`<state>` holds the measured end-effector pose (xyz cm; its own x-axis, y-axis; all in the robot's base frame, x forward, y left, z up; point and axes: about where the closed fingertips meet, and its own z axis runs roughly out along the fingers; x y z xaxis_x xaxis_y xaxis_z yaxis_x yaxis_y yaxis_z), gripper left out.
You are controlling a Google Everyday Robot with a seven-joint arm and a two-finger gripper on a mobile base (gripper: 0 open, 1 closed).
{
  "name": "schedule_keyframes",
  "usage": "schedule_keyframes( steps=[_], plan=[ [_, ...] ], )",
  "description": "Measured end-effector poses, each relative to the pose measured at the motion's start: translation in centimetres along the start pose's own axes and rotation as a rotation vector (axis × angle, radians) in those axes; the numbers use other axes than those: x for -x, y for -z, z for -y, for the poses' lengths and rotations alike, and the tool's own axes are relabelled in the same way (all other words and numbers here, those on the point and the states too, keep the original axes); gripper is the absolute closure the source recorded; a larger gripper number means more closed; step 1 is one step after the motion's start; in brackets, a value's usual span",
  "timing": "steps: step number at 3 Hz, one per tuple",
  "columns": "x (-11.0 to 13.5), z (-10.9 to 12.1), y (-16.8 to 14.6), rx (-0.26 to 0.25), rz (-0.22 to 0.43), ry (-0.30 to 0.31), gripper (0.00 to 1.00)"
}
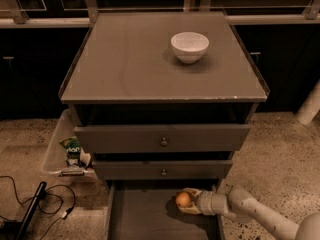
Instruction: Place orange into bottom drawer
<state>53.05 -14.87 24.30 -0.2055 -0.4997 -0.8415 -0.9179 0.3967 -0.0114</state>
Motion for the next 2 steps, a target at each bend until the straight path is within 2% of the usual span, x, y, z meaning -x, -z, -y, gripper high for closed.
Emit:
schedule_keyframes(
  steps=[2],
  plan=[
    [-1.8, 1.2, -4.9, -0.021, 0.003, 0.096, 1.0]
  ],
)
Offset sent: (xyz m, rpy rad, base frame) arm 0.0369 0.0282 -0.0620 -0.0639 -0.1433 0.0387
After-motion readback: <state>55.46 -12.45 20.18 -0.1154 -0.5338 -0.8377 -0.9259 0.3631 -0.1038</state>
